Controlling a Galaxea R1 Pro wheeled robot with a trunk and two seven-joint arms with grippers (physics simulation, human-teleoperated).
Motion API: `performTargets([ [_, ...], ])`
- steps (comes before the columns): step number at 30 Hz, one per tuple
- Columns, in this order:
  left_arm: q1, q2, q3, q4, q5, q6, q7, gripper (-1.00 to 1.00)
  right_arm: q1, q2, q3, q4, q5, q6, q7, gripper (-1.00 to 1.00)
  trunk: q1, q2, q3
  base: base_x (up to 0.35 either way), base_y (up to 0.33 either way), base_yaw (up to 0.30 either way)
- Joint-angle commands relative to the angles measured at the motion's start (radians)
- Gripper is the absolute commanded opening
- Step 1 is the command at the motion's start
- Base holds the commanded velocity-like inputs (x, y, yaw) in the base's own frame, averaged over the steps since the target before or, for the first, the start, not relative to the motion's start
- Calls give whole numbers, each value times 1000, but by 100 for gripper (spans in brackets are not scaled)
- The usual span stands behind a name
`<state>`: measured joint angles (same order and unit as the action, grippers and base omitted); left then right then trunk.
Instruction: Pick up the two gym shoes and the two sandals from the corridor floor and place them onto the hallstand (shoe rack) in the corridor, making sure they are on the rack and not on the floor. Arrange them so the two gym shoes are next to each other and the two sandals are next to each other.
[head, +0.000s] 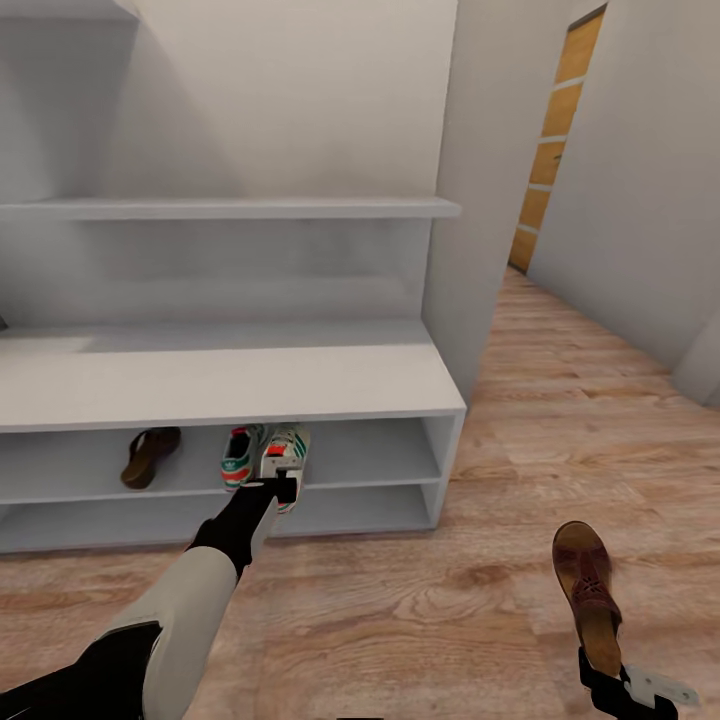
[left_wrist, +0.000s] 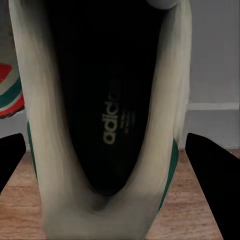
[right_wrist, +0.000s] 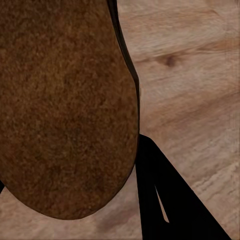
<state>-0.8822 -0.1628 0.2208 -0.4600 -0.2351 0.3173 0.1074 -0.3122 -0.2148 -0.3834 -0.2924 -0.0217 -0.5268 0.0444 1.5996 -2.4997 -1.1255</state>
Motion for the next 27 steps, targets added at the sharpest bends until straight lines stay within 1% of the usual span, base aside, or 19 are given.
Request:
performTargets([
  [1,0,-1,6,-2,-10,5,-2,-100,-1,0,-3,1,-6,-2,6,-100,0,0,-1,319,0,0],
  [5,0,-1,6,-2,-10,5,-2,-100,-1,0,-3,1,-6,-2,6,-100,0,0,-1,244,0,0],
  [11,0,-1,7,-2,-10,4,-3,-100,-1,0,-3,1,-6,-2,6,-100,0,0,-1,52,0,0],
  [16,0,0,7,-1,-10,3,-3,-100,-1,0,-3,1,-6,-2,6,-100,0,0,-1,159,0,0],
  [27,0,0,8,-1,-9,3,-3,-100,-1,0,-3,1,-6,-2,6,-100,0,0,-1,16,0,0],
])
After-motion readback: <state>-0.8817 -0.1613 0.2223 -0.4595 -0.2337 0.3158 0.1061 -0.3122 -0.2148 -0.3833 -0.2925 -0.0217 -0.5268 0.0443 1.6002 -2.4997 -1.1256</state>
